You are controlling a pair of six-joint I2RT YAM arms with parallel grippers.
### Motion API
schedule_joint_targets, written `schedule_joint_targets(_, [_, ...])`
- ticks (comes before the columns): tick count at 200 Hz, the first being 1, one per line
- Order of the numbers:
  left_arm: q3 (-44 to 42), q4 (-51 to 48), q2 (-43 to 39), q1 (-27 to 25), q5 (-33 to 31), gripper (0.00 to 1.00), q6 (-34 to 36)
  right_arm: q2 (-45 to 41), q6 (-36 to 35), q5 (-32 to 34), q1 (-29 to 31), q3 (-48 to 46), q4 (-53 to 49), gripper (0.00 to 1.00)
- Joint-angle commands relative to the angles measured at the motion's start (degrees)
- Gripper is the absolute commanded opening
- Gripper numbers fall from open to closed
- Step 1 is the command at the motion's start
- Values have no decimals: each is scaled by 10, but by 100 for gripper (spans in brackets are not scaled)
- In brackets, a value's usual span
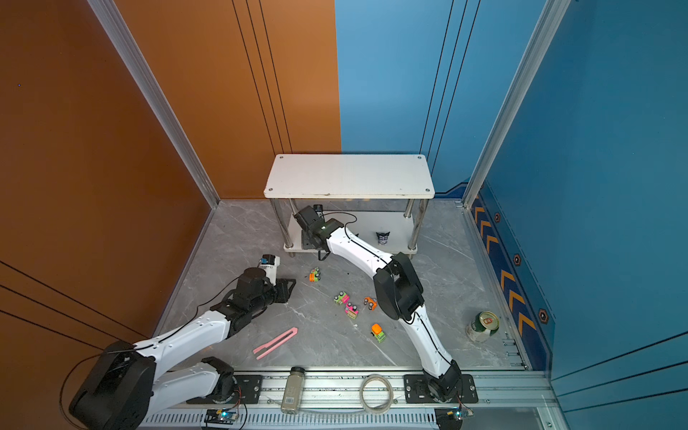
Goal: Place and organize the plastic toys onto the shelf
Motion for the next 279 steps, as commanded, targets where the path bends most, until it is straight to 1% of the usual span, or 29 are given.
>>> schedule_joint_targets(1, [-1,-8,-1,5,-1,36,4,23,-9,-14,-4,29,6,71])
schedule_joint_targets(40, [4,-7,13,6,-1,36,9,42,-16,-36,-7,52,6,70])
schedule_joint_targets(70, [8,0,27,5,6,36,8,49,-15,-36,-7,55,6,68])
schedule_joint_targets(151, [6,0,25,7,6,36,8,54,-16,-37,-7,53,15,55])
schedule_joint_targets(196, [6,3,30,7,7,36,8,48,-17,-12,-4,43,16,51])
schedule_joint_targets(235, [6,3,30,8,8,36,8,28,-8,12,-3,15,31,39])
schedule_joint_targets(279, [6,4,28,8,10,36,8,7,15,34,-4,-16,40,34])
